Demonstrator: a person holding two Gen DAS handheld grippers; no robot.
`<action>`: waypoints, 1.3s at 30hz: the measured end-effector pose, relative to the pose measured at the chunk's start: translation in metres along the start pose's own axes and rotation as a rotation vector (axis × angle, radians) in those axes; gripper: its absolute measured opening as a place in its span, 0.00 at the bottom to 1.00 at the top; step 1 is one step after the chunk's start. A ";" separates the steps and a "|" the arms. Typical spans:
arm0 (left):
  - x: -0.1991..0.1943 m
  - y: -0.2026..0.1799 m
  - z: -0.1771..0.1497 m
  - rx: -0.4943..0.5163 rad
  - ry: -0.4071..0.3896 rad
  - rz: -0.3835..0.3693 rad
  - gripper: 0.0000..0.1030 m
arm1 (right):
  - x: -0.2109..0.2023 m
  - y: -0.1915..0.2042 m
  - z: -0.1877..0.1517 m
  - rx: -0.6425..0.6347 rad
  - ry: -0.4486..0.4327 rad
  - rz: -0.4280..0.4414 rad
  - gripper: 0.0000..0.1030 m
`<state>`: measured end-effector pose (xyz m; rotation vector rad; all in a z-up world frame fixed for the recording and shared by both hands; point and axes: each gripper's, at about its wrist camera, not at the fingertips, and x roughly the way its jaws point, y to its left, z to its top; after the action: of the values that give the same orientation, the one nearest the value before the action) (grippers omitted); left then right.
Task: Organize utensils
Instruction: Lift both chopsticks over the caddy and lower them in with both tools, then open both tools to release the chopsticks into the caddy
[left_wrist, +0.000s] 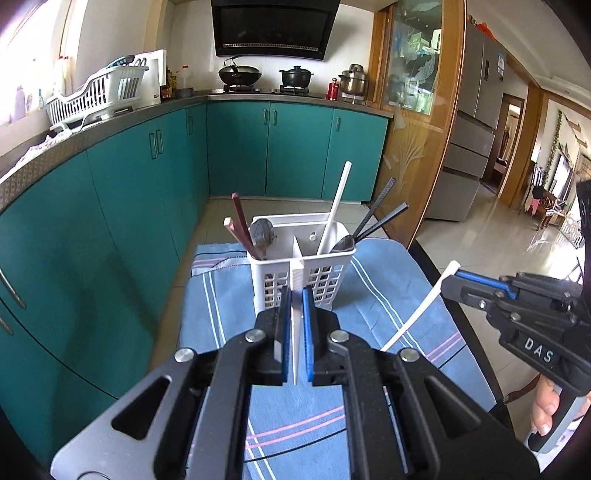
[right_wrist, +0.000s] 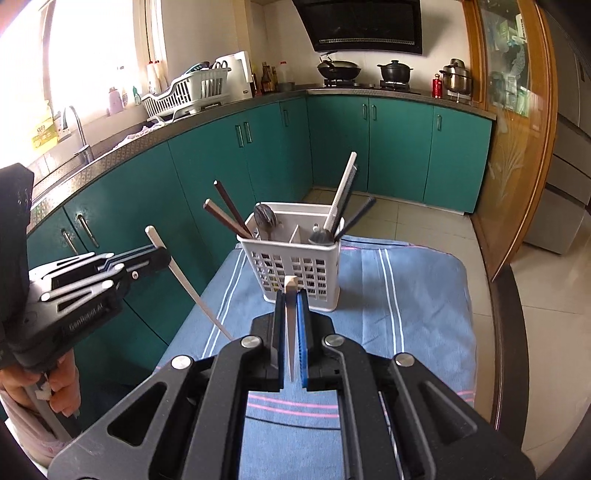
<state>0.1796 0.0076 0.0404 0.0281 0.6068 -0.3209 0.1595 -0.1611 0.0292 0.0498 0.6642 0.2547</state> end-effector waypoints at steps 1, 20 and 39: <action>0.000 -0.001 0.004 0.004 -0.002 0.001 0.06 | 0.001 0.001 0.004 0.000 0.002 0.004 0.06; -0.044 0.006 0.141 0.023 -0.192 0.044 0.06 | -0.052 0.003 0.172 -0.033 -0.262 -0.013 0.07; 0.071 0.031 0.119 -0.085 -0.183 0.126 0.06 | 0.093 -0.022 0.144 0.041 -0.121 -0.008 0.07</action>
<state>0.3096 0.0021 0.0961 -0.0445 0.4342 -0.1727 0.3233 -0.1541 0.0843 0.1010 0.5496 0.2280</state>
